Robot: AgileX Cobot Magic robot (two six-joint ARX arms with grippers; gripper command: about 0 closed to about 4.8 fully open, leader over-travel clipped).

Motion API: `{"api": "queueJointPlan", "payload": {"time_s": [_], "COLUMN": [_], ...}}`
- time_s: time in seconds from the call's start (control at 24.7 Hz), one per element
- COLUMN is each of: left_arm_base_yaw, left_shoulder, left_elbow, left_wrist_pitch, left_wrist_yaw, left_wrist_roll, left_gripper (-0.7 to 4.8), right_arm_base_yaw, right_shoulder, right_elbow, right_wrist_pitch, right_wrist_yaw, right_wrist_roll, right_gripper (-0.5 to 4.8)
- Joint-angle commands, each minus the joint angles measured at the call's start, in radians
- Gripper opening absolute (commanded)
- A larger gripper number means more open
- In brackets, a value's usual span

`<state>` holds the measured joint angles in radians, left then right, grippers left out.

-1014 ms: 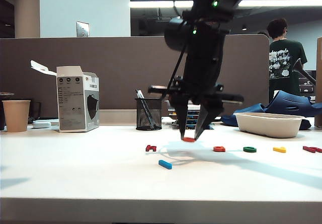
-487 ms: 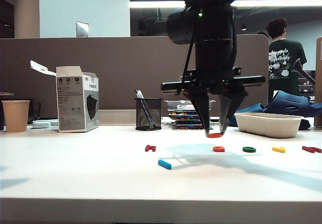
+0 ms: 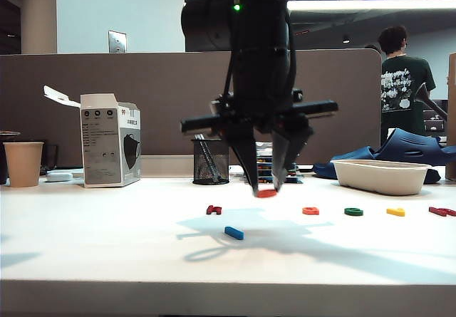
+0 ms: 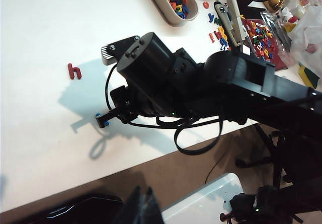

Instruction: Select the appropriate letters from the row of letter magnets placed on the table to arrange into the word "love".

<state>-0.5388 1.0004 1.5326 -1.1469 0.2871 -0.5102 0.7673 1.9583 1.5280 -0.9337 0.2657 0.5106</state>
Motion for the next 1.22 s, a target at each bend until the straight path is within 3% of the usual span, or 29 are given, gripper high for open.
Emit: {"api": "queueJointPlan", "payload": {"time_s": [0.04,0.57,1.01,1.22], "left_arm_base_yaw": [0.000,0.000,0.000,0.000], "left_shoulder": [-0.003,-0.003,-0.003,-0.003], "left_elbow": [0.003,0.003,0.003,0.003], "left_wrist_pitch": [0.001,0.002,0.002,0.001], "left_wrist_yaw": [0.005,0.005,0.005,0.005], "left_wrist_roll": [0.005,0.005,0.005,0.005], "left_gripper": [-0.05,-0.05,-0.05,-0.05], "right_arm_base_yaw": [0.007,0.009,0.011,0.012], "right_shoulder": [-0.007,-0.008,-0.006,-0.006], "right_elbow": [-0.055,-0.192,-0.197,-0.197], "right_wrist_pitch": [0.022,0.101,0.044,0.015], "right_wrist_yaw": [0.002,-0.014,0.003,-0.061], "right_wrist_roll": [0.014,0.021,0.020,0.021], "right_gripper": [1.16,1.16,1.16,1.16]}}
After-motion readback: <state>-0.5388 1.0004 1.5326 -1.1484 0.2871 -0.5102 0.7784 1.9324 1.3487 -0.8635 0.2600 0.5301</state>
